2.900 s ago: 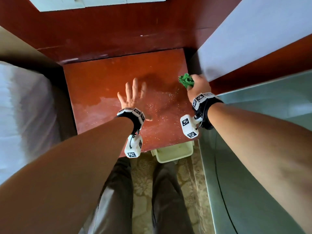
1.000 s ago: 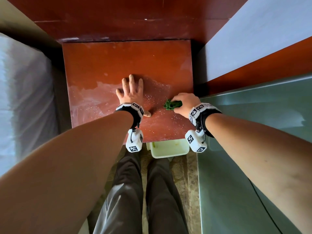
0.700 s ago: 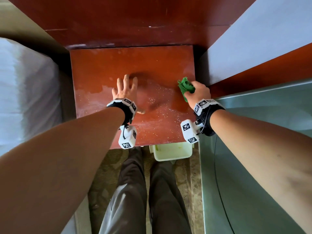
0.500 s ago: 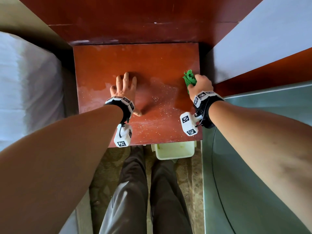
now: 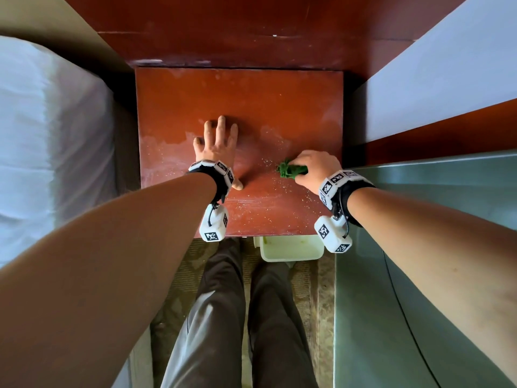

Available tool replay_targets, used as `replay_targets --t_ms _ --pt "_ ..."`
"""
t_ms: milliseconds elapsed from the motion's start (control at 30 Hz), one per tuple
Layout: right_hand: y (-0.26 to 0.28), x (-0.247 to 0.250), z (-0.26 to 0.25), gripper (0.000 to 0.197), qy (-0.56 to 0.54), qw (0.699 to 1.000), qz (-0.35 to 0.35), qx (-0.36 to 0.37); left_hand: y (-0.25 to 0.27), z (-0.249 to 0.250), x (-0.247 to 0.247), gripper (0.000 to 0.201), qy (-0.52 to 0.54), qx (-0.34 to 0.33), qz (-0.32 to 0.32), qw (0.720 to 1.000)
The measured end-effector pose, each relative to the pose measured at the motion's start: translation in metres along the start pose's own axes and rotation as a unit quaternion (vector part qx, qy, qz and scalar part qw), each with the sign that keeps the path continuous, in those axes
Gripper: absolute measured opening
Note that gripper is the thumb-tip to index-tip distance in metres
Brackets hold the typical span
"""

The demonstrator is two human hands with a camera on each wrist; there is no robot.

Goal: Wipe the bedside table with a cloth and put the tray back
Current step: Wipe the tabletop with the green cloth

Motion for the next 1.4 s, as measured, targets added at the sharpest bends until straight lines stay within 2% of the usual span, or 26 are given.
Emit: replay_targets --t_ms 100,200,267,367,433,500,600,733,867,1000,1100,1167,1200,1267,1333,1400 --pt "0.002 0.0 0.002 0.032 0.019 0.999 -0.038 -0.002 0.0 0.0 -0.001 0.155 0.005 0.0 0.0 1.0" --pt "0.001 0.002 0.006 0.031 -0.041 0.997 -0.054 -0.033 -0.001 -0.001 -0.001 0.155 0.014 0.001 -0.011 1.0" --pt "-0.001 0.006 0.012 0.029 -0.127 0.989 0.004 -0.082 -0.001 -0.001 -0.002 0.156 0.017 0.002 -0.012 1.0" --pt "-0.013 0.015 0.02 0.034 -0.204 0.958 0.107 -0.169 -0.002 -0.001 -0.003 0.157 0.02 0.003 -0.009 1.0" --pt "-0.022 0.02 0.022 0.037 -0.209 0.945 0.141 -0.207 -0.002 -0.001 -0.003 0.157 0.018 0.004 -0.01 1.0" --pt "-0.03 0.022 0.019 0.039 -0.193 0.945 0.14 -0.223 -0.002 -0.001 -0.003 0.156 0.018 0.003 -0.012 1.0" --pt "-0.034 0.019 0.006 0.035 -0.151 0.959 0.139 -0.198 -0.002 0.0 -0.002 0.155 0.021 0.001 -0.011 1.0" --pt "-0.031 0.011 -0.012 0.026 -0.143 0.972 0.142 -0.123 -0.003 0.001 -0.002 0.155 0.02 0.001 -0.013 1.0" --pt "-0.018 0.002 -0.022 0.031 -0.095 0.992 0.066 -0.042 -0.004 0.0 -0.003 0.155 0.022 0.001 -0.007 1.0" --pt "-0.004 -0.01 -0.027 0.031 -0.033 0.999 -0.028 0.032 -0.005 0.001 -0.003 0.155 0.026 0.002 -0.007 1.0" --pt "0.0 -0.012 -0.027 0.032 -0.022 0.997 -0.074 0.028 -0.005 0.001 -0.003 0.155 0.025 0.002 -0.005 1.0" --pt "0.001 -0.007 -0.026 0.028 -0.094 0.992 -0.078 -0.001 -0.005 0.002 -0.004 0.156 0.028 0.002 0.0 1.0" --pt "-0.001 -0.004 -0.024 0.026 -0.146 0.987 -0.065 -0.025 -0.005 0.002 -0.004 0.156 0.029 0.003 0.003 1.0" --pt "-0.007 0.007 -0.02 0.027 -0.212 0.974 0.02 -0.077 -0.005 0.001 -0.005 0.156 0.03 0.003 0.006 1.0" --pt "-0.017 0.02 -0.016 0.036 -0.231 0.959 0.111 -0.119 -0.005 0.001 -0.005 0.155 0.03 0.002 0.006 1.0" --pt "-0.03 0.028 -0.013 0.044 -0.249 0.946 0.143 -0.151 -0.005 0.001 -0.005 0.155 0.03 0.002 0.004 1.0"
Point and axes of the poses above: each hand's wrist, its own y-axis away from the middle knuckle, its own x-axis out of the back of the hand, z = x × y, the point moved 1 cm from there along -y, towards the middle knuckle, and after that the axes turned 14 degrees about -x, right-handed, at the moved point
